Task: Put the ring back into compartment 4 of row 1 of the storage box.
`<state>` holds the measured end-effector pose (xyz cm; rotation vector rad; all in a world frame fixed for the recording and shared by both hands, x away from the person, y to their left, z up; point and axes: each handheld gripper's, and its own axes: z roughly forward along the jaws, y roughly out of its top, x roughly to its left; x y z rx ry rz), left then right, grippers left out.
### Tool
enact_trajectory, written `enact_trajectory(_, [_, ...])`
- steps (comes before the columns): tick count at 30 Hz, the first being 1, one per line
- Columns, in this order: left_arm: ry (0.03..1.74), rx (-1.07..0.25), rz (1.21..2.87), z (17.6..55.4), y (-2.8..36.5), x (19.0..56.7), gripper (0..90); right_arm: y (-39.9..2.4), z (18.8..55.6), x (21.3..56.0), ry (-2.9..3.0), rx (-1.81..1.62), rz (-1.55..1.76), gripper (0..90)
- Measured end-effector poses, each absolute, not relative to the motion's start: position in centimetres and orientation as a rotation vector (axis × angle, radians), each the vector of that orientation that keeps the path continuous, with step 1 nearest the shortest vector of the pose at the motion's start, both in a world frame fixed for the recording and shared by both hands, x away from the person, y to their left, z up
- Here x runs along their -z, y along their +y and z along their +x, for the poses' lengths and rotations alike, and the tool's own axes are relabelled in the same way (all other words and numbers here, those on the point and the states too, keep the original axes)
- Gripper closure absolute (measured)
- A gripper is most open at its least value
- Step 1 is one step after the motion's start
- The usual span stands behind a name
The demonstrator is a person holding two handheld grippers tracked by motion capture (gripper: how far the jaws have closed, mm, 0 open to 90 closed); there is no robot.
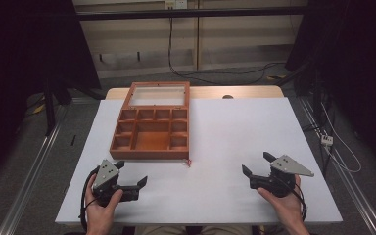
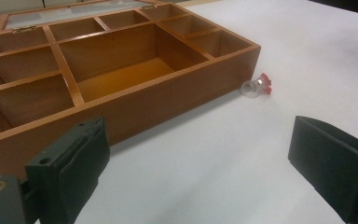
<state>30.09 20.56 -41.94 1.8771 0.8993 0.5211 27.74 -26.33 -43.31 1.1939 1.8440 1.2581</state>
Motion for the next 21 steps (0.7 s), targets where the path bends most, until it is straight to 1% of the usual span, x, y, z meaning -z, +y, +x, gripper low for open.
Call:
enact_trajectory(10, [0.910, -0.503, 1.880, 30.22, 20.36, 42.06, 5.0, -26.31, 27.85, 43.39, 1.861, -1.262, 1.211, 10.9])
enact_trajectory(14, [0.906, -0.506, 1.889, 30.23, 20.06, 42.08, 5.1, -26.15, 28.01, 43.55, 1.893, -1.258, 1.218, 8.7])
enact_trajectory(21, [0.925, -0.505, 1.893, 30.29, 20.15, 42.24, 5.1, -25.73, 28.28, 43.52, 1.936, -1.275, 1.199, 10.1])
